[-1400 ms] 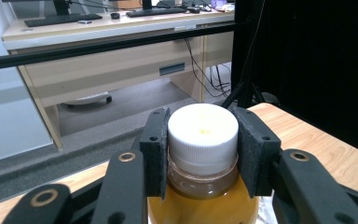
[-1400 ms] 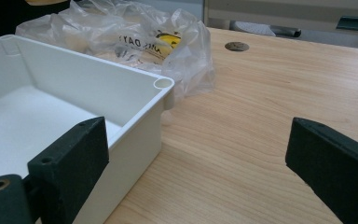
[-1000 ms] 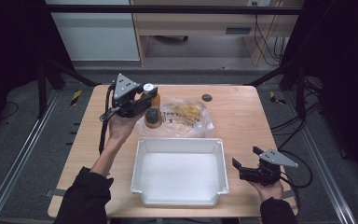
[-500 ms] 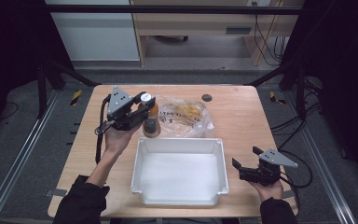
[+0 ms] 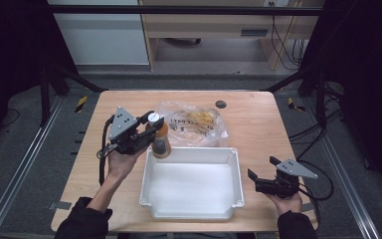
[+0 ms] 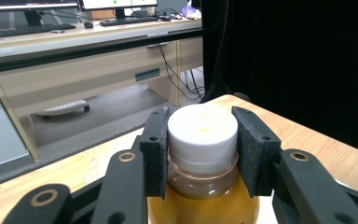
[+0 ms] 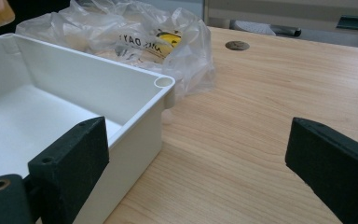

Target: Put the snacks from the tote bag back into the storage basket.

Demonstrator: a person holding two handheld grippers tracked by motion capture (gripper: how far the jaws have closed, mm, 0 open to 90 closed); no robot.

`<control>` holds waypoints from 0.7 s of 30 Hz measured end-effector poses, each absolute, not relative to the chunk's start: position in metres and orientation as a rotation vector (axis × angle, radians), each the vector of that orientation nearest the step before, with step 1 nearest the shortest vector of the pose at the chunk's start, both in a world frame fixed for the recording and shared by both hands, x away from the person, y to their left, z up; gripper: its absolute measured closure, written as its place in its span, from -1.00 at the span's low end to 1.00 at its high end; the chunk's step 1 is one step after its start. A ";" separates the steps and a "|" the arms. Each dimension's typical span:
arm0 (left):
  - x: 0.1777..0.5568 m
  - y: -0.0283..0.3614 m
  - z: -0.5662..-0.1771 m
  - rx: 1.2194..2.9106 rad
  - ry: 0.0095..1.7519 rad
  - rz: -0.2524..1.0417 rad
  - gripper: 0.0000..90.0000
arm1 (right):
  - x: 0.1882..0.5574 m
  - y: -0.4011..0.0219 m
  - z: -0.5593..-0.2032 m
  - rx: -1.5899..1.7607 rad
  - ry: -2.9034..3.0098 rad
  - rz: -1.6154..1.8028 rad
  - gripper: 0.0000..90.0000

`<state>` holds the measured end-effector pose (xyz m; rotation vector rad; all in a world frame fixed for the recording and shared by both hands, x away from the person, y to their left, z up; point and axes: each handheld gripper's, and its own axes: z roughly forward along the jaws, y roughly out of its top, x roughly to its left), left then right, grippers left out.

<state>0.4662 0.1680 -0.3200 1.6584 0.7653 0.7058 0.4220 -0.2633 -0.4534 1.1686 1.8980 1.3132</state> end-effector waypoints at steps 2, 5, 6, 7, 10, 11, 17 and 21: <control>0.462 0.168 -0.322 1.666 0.762 0.706 0.31 | 0.422 -0.263 -0.454 1.167 1.900 1.312 -0.86; 0.455 0.168 -0.326 1.666 0.749 0.705 0.31 | 0.422 -0.263 -0.454 1.169 1.898 1.312 -0.86; 0.454 0.168 -0.327 1.664 0.744 0.703 0.31 | 0.422 -0.263 -0.453 1.167 1.898 1.312 -0.86; 0.452 0.168 -0.327 1.666 0.741 0.701 0.31 | 0.422 -0.263 -0.454 1.167 1.900 1.311 -0.86; 0.447 0.169 -0.330 1.675 0.734 0.694 0.31 | 0.422 -0.263 -0.454 1.166 1.901 1.312 -0.86; 0.446 0.169 -0.331 1.678 0.733 0.693 0.31 | 0.422 -0.263 -0.454 1.166 1.901 1.312 -0.86; 0.439 0.171 -0.342 1.696 0.741 0.678 0.31 | 0.422 -0.263 -0.454 1.169 1.902 1.311 -0.86; 0.435 0.171 -0.350 1.716 0.740 0.669 0.31 | 0.421 -0.263 -0.454 1.171 1.901 1.312 -0.86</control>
